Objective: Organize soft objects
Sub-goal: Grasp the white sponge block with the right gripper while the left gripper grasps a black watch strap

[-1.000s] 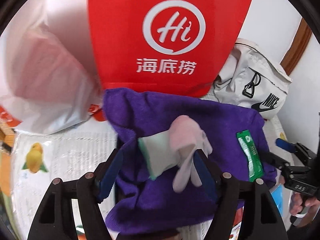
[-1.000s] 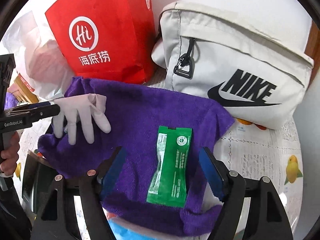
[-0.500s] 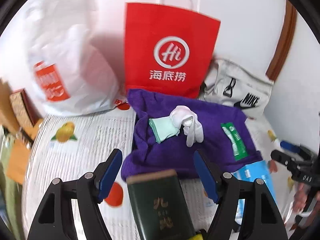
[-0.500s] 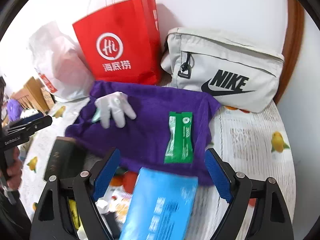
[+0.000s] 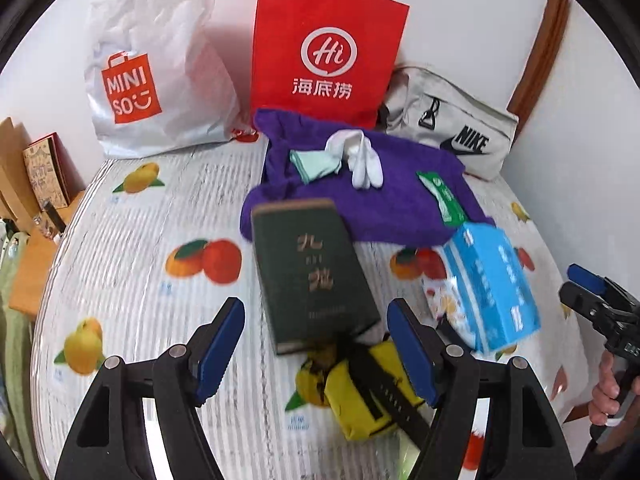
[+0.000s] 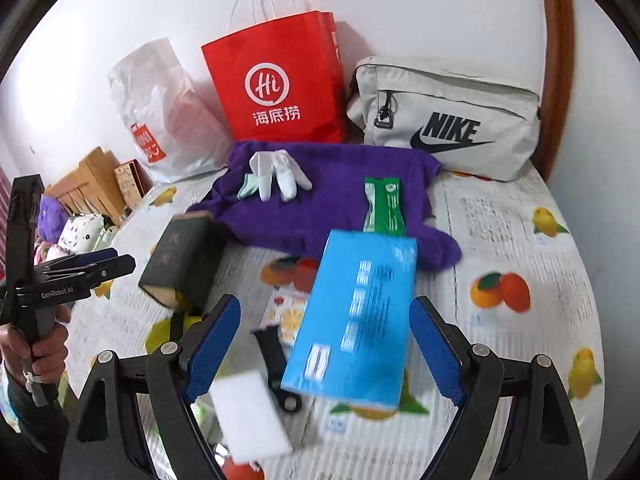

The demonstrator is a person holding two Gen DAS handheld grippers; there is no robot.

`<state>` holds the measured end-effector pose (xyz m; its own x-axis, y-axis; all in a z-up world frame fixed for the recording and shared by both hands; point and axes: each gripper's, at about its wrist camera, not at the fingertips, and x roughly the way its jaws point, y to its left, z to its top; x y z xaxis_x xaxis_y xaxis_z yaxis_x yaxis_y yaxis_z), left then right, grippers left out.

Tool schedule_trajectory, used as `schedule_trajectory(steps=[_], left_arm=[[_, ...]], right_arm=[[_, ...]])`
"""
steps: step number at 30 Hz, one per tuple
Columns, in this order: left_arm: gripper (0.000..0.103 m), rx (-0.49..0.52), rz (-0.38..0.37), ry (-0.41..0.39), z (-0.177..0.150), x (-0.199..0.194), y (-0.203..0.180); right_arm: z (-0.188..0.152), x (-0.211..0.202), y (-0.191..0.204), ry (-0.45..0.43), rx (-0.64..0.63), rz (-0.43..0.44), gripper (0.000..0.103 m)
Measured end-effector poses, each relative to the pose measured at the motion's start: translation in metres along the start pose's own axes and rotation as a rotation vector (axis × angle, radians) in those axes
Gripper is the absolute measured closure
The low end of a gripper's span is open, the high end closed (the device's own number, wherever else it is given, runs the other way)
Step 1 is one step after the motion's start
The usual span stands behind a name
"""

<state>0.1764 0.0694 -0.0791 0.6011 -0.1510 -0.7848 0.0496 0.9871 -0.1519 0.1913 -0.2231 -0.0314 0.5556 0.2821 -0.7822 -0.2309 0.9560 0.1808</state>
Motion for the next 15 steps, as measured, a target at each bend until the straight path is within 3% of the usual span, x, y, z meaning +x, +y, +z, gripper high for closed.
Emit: schedule_trajectory(steps=[7,15], left_arm=[[0.031,-0.027,-0.032,0.027,-0.029,-0.001,-0.001],[0.031,-0.048,-0.062,0.045,-0.048,0.003,-0.002]], right_arm=[[-0.045,-0.010,0.016,0.008,-0.050,0.004,0.017],[-0.082,0.010,0.039,0.064,-0.115,0.092,0.017]])
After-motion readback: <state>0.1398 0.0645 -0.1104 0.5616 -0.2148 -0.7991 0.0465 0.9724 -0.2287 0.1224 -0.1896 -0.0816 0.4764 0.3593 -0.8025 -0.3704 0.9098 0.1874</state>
